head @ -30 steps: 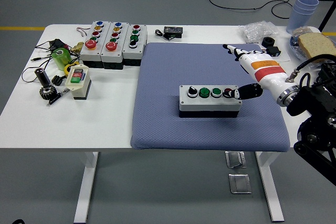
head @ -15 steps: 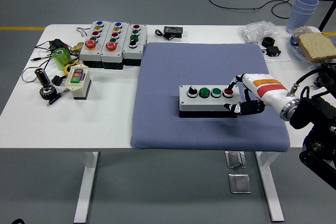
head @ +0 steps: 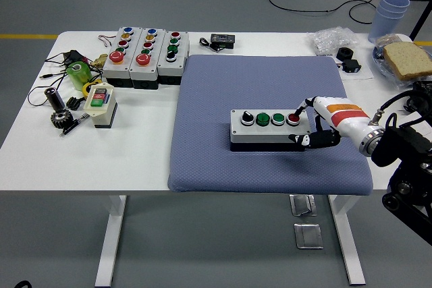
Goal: Pick up the button,place it on the desk,press the button,press the button
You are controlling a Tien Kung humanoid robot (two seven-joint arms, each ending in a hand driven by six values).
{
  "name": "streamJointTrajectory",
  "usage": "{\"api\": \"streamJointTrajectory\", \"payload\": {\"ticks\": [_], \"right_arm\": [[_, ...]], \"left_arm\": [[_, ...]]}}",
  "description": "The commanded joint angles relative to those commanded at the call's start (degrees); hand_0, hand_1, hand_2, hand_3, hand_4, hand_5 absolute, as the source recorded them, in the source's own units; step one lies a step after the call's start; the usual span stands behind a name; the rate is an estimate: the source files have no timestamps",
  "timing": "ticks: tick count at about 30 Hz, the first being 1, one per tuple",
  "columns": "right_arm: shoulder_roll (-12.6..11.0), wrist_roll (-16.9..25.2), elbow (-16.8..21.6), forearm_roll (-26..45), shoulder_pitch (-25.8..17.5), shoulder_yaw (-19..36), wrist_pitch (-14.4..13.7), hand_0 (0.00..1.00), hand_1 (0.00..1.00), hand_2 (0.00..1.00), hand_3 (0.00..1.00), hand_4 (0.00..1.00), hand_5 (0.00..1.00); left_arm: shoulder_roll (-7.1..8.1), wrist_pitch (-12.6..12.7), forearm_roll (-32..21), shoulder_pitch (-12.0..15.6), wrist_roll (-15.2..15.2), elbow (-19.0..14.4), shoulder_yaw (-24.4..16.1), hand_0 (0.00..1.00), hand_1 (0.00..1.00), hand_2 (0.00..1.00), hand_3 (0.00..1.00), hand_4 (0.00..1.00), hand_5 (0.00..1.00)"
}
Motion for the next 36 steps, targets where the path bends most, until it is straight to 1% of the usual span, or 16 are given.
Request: {"api": "streamJointTrajectory", "payload": {"ticks": [6,14,20,24,25,28,31,36], "right_arm": [[0.13,-0.04,-0.76,0.15,0.1,-0.65,0.31,0.148,0.002,0.206,0.668,0.852,0.446],[0.34,-0.42,-1.17,0.23,-0.1,-1.27,0.83,0.148,0.002,0.206,0.669,0.851,0.446],[0.22,-0.76,-0.58,0.29,-0.11,-1.42,1.29,0.149,0.002,0.205,0.667,0.851,0.447],[0.27,-0.87,0.39,-0.06,-0.51,0.11,0.03,0.149,0.002,0.205,0.667,0.851,0.447],[0.32,-0.93,1.47,-0.35,-0.51,1.04,-0.6,0.152,0.002,0.206,0.668,0.851,0.448],[0.5,-0.97,2.67,-0.69,-0.15,1.83,-0.97,0.152,0.002,0.206,0.668,0.851,0.448],[1.01,-1.05,3.41,-0.87,0.58,1.87,-0.99,0.152,0.002,0.206,0.668,0.851,0.448],[1.79,-1.3,3.11,-0.74,0.82,0.28,-0.63,0.151,0.002,0.204,0.669,0.852,0.449]], "left_arm": [[0.05,-0.09,-0.17,-0.48,-0.17,0.0,0.04,0.651,0.643,0.635,0.546,0.297,0.847],[0.07,-0.01,-0.2,-0.43,0.02,0.0,0.01,0.651,0.643,0.635,0.546,0.299,0.849],[0.09,0.02,-0.16,-0.59,0.05,0.0,-0.11,0.651,0.643,0.634,0.547,0.298,0.848],[0.07,0.03,-0.26,-0.59,-0.01,0.0,0.04,0.651,0.643,0.634,0.547,0.298,0.848],[0.12,0.06,-0.24,-0.61,0.03,0.0,-0.02,0.651,0.643,0.635,0.546,0.296,0.845],[0.16,0.08,-0.17,-0.68,0.08,0.0,-0.15,0.651,0.643,0.635,0.546,0.296,0.845],[0.16,0.0,-0.23,-0.84,0.08,0.0,-0.13,0.651,0.643,0.635,0.546,0.296,0.845],[0.06,-0.23,-0.37,-0.84,0.03,0.0,0.15,0.651,0.643,0.634,0.546,0.297,0.845]]}}
